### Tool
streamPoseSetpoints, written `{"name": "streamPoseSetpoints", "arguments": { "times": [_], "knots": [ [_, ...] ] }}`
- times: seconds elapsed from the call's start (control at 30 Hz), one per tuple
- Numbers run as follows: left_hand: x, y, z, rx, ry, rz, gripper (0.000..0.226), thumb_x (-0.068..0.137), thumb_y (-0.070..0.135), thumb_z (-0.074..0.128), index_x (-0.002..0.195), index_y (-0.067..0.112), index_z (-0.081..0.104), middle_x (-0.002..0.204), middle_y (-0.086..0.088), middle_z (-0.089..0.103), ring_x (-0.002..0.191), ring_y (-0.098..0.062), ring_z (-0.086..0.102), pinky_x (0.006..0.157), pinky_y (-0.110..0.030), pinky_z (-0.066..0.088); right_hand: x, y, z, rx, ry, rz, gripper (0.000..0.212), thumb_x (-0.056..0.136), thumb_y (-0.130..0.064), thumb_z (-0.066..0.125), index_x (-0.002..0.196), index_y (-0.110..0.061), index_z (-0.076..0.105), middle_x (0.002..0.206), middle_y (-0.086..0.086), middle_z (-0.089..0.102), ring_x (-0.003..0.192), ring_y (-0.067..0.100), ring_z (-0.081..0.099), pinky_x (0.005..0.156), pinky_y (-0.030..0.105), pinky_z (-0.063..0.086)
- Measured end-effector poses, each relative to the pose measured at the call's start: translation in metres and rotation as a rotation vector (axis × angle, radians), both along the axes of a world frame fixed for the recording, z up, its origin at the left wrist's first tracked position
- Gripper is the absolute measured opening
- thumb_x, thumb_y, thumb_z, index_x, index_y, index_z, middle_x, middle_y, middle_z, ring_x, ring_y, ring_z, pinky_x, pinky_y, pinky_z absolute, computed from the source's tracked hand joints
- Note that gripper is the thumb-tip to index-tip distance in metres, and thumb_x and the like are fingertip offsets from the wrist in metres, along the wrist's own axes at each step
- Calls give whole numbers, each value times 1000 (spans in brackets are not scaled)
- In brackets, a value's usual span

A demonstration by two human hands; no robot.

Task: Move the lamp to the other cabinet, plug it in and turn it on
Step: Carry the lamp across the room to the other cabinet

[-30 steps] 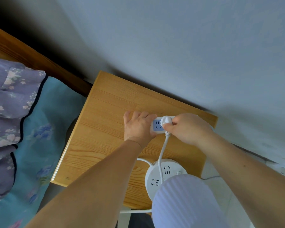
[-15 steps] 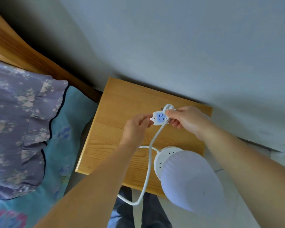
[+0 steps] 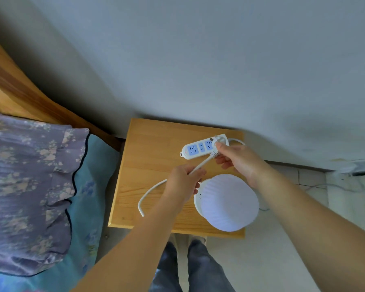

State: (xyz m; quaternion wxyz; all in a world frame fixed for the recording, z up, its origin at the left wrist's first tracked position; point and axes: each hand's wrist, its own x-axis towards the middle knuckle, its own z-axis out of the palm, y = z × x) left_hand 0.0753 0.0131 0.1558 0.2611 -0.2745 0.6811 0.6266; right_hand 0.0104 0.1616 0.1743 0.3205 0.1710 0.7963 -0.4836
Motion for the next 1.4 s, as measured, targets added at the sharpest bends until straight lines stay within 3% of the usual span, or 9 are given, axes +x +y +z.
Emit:
{"name": "streamPoseSetpoints", "arguments": {
  "times": [0.23,0.33,0.5,0.6,0.77,0.9,1.13,1.27,1.4],
  "knots": [
    [19,24,2,-118,3,-35,21,88,30,56,79,14,67,61,1,49,59,-15,45,61,-32,42,44,37,6,54,77,-115,41,80,-60,55,100,-26,67,104,-7,66,93,10,60,73,26,41],
    [26,35,2,-128,14,-30,16,88,29,57,91,21,70,58,9,52,58,-10,46,56,-26,37,63,54,3,-4,13,-142,27,75,-62,59,90,-39,62,108,-10,64,99,12,59,80,32,44],
    [33,46,-3,-113,-29,40,24,88,28,57,110,22,68,88,13,61,94,-16,53,79,-30,38,87,76,-11,-192,-62,-136,78,52,-77,62,119,-37,59,117,-9,65,109,15,59,91,35,47],
    [36,51,-6,-97,-58,98,23,88,29,56,107,24,69,88,15,63,93,-14,53,78,-28,37,98,81,-18,-317,-124,-133,65,60,-66,69,118,-39,58,119,-8,65,109,13,60,84,30,47],
    [40,58,-10,-87,-128,185,27,88,34,56,111,26,67,102,6,65,101,-19,54,79,-34,41,108,87,-31,-400,-248,-158,86,62,-55,73,137,-38,35,128,-13,50,113,16,48,102,53,30],
    [43,62,-11,-79,-151,227,23,87,36,57,107,28,67,106,3,66,106,-23,55,96,-47,47,110,89,-32,-440,-259,-191,93,62,-50,76,142,-35,31,134,-6,49,115,20,50,92,50,41],
    [51,75,13,-78,-128,281,10,86,35,59,88,32,68,94,9,63,94,-17,54,96,-48,46,122,98,-22,-476,-239,-233,102,52,-57,78,141,-34,33,137,-3,47,118,23,49,94,52,46],
    [52,82,32,-102,-135,247,26,86,37,57,108,26,67,95,10,60,99,-21,52,96,-49,46,131,101,-5,-484,-226,-305,97,54,-56,77,140,-35,36,135,-2,48,114,23,50,97,55,43],
    [53,89,53,-119,-103,196,20,86,38,57,101,28,67,93,5,62,95,-23,55,93,-49,49,143,104,22,-469,-168,-375,83,63,-55,74,136,-36,41,132,-3,52,111,22,53,89,51,48]
  ]
}}
